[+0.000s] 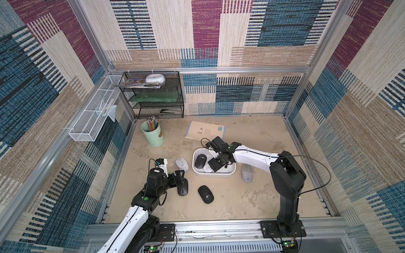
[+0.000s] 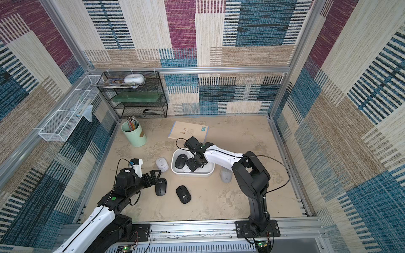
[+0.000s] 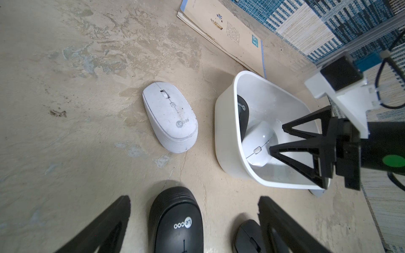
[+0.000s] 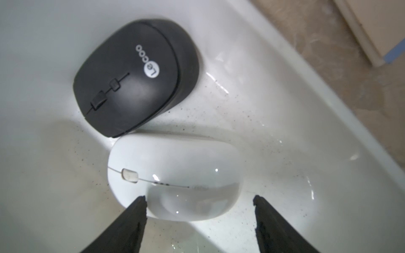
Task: Take out the mouse from the storage box
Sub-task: Pick up the mouse from the storage box.
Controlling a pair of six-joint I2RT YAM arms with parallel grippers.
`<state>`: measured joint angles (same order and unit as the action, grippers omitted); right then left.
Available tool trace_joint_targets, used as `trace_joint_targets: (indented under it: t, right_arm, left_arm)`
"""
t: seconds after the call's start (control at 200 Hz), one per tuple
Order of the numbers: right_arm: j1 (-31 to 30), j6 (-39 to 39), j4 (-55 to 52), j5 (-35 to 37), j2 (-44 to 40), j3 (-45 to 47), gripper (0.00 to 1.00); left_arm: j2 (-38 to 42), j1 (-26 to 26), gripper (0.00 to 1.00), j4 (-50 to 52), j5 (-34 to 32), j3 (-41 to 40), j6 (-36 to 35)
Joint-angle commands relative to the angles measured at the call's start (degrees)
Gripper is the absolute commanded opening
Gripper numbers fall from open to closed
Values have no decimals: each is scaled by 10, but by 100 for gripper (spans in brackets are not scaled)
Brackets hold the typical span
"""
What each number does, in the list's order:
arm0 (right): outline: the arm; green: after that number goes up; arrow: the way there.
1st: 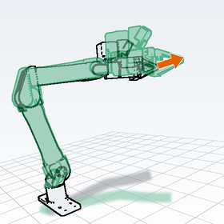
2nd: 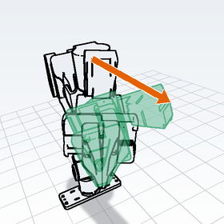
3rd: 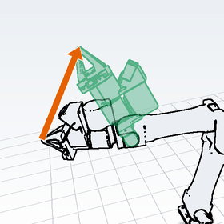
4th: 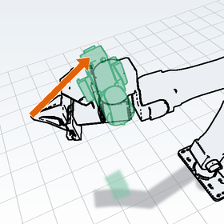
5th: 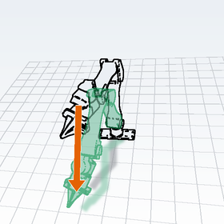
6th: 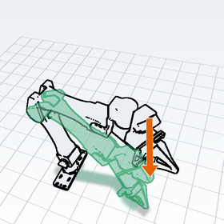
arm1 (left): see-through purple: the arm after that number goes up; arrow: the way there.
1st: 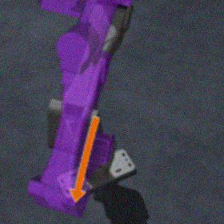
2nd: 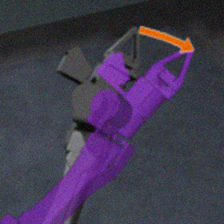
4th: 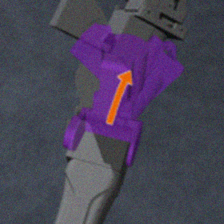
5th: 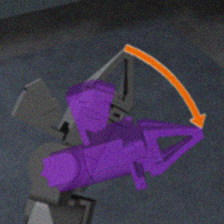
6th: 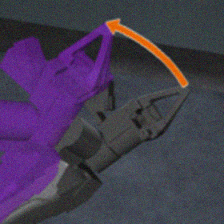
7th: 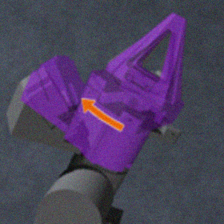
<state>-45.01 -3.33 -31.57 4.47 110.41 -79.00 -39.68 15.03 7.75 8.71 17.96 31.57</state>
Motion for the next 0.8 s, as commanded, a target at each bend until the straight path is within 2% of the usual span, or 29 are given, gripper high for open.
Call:
trace_joint_targets:
  t: [0.0,0.195,0.446,0.641,0.791]
  right_arm:
    - [0,25,-10,12,6,-2,82]
    - [1,10,-6,23,37,-27,84]
    - [27,-40,0,33,29,-25,78]
    - [27,13,10,16,-8,-12,84]
    - [25,104,38,-13,-40,18,84]
  left_arm:
    - [-1,0,95,-17,1,0,0]
    - [-6,0,95,-19,2,1,0]
    - [-6,0,95,-19,2,1,0]
    - [-6,0,95,-19,3,2,-1]
    - [-5,0,95,-19,4,2,0]
